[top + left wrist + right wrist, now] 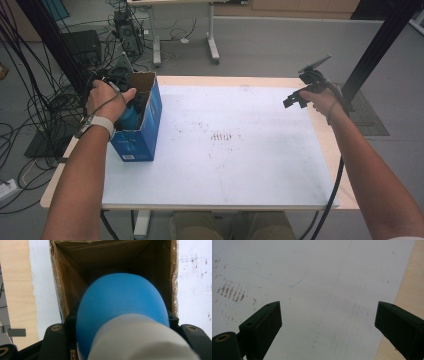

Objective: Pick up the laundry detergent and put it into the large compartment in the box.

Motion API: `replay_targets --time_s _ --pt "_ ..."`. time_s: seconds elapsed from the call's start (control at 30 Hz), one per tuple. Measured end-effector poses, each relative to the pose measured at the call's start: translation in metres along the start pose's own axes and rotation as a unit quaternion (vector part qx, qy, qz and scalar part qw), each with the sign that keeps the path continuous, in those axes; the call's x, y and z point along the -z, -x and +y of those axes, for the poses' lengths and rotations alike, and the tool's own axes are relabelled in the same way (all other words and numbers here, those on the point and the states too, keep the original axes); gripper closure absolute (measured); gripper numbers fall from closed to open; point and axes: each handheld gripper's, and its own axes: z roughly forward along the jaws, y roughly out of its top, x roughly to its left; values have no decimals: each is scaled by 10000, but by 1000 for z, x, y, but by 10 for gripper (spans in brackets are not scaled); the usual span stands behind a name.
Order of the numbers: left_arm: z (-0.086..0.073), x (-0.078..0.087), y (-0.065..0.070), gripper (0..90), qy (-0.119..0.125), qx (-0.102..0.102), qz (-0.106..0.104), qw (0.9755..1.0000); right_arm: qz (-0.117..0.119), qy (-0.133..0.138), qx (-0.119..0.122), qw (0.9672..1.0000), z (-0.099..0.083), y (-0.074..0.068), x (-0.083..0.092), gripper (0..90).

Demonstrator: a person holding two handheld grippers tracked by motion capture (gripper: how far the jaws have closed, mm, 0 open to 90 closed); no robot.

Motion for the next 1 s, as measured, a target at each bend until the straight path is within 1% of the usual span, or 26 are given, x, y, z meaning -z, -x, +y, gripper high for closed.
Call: replay_targets --time_s 0.17,0.33,0.37,0.6,0.73,0.77,0.83,0.87,1.0 --pt "0 -4 1 395 -10 -35 40 10000 1 -8 -1 10000 0 0 -1 73" --pt "0 -5 2 395 49 -61 64 9999 6 1 -21 10000 -1 1 -1 72" --pt "0 -6 2 395 14 -61 66 10000 10 5 -27 10000 -1 1 -1 72" --pt "-2 -13 1 395 -12 -33 18 10000 -4 1 -45 10000 -3 3 0 72" --pt "-2 -17 0 395 -22 -71 42 10000 -4 -8 -40 10000 -2 3 -1 73" --pt "-2 -18 0 395 -6 -41 47 10000 0 -16 -32 10000 -2 3 -1 73" --pt "-2 -20 0 395 -64 -59 70 9999 -2 -19 -32 10000 -2 2 -2 72" --pt "-2 -20 0 395 -36 -51 76 10000 -2 -22 -31 10000 -2 2 -2 72" --pt "-2 -23 -1 395 -63 -38 49 10000 -3 -34 -50 10000 -2 2 -3 72"
